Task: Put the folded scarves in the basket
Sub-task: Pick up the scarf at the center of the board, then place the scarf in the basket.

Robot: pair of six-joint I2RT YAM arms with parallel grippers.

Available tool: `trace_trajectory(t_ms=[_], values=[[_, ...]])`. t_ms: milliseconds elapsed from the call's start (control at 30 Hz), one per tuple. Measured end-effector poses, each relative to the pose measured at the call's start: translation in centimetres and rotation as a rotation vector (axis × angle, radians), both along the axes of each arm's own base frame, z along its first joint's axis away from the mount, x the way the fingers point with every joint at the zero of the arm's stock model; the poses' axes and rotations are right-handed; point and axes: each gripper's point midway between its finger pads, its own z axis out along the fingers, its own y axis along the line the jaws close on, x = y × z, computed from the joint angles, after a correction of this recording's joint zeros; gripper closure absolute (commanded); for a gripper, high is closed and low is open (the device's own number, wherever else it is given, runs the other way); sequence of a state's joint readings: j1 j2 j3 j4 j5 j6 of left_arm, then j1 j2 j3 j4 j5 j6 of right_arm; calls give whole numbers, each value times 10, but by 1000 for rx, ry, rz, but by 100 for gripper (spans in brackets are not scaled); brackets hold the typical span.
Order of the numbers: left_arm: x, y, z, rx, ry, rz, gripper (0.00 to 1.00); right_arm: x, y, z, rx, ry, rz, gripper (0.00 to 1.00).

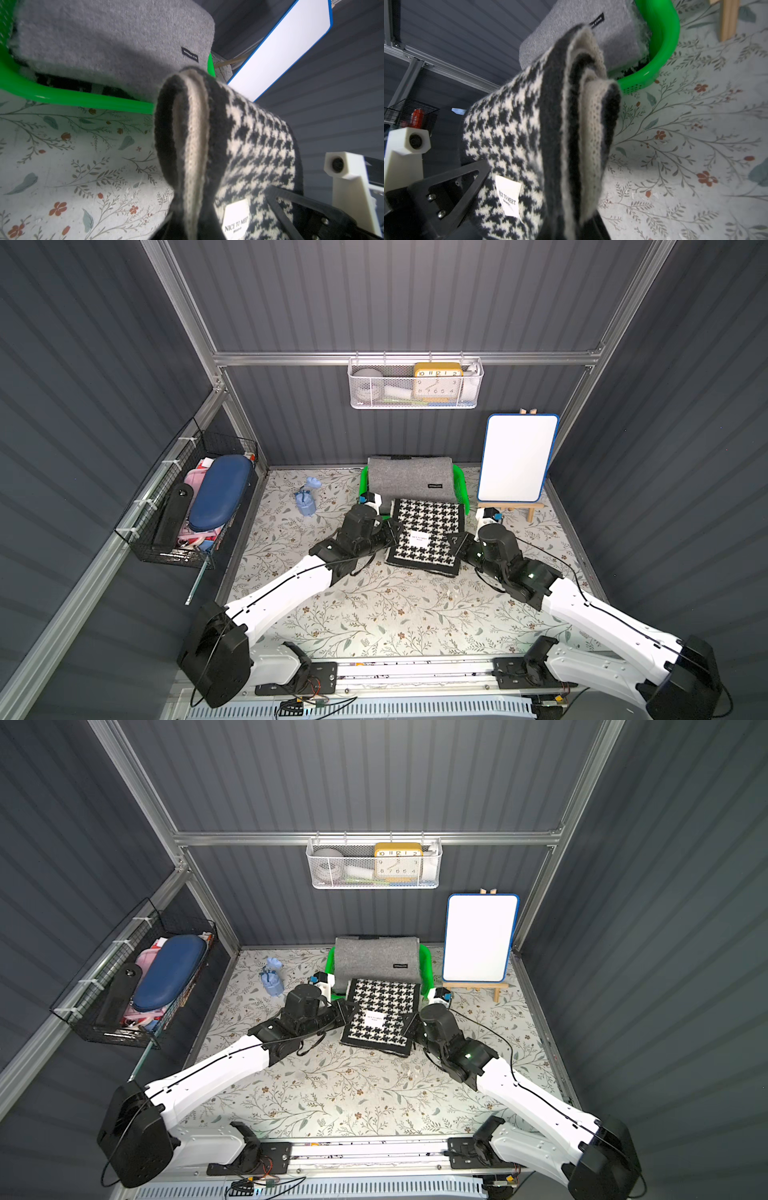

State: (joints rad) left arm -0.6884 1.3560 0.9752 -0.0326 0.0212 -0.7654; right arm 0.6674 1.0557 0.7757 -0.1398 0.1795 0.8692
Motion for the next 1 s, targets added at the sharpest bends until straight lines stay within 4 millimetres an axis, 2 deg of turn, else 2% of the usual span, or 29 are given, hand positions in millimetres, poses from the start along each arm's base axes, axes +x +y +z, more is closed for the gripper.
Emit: trace_trajectory(t_ms=[133,233,333,467,567,700,800,1000], values=[[34,-4,1,47,3,38,100,23,0,15,-64,-32,-10,100],[64,1,0,65,4,69,100,46,1,26,-92,-50,-18,100],[86,6,1,69,-3,78,100,70,1,28,-97,-45,-16,100],[120,8,19,72,-58,84,100,107,2,27,-97,-36,-15,100],[148,10,31,79,-104,93,100,134,6,34,-99,-55,-10,100],[180,12,35,88,-136,99,100,165,13,41,-99,-83,6,100],[195,14,26,96,-131,96,100,181,14,38,-100,-81,13,100],[210,17,8,102,-104,84,100,204,15,11,-100,-31,21,100]])
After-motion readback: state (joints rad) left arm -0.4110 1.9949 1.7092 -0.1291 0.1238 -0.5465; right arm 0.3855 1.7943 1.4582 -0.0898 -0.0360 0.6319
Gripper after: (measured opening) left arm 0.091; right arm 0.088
